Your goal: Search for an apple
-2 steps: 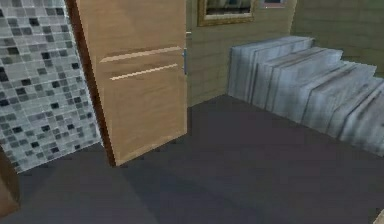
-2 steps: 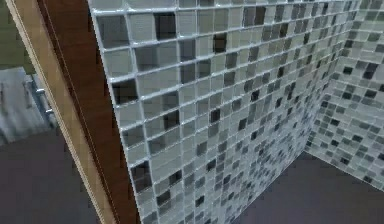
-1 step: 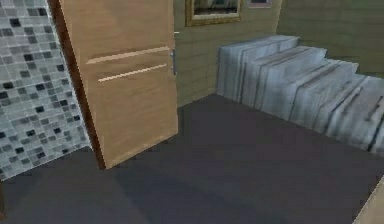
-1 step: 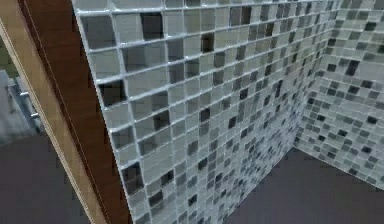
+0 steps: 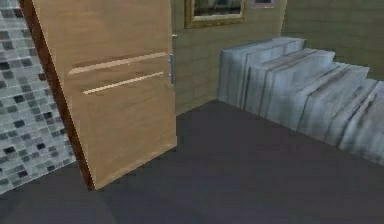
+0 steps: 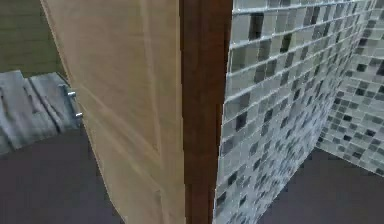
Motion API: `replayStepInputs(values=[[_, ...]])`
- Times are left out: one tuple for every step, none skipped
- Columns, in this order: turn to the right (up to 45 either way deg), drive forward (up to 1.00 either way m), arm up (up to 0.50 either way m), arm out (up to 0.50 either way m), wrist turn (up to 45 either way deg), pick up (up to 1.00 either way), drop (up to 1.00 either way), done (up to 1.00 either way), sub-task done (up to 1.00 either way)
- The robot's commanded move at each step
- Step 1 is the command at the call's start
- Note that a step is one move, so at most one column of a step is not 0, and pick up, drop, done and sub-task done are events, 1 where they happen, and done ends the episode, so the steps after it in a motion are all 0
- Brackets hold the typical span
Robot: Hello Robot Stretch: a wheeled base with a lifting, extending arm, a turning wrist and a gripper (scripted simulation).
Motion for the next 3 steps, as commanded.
replayStepInputs(values=[[-30.0,0.00,0.00,0.00,0.0,0.00,0.00,0.00,0.00],[0.0,0.15,0.00,0.00,0.0,0.00,0.00,0.00,0.00],[45.0,0.00,0.00,0.00,0.0,0.00,0.00,0.00,0.00]])
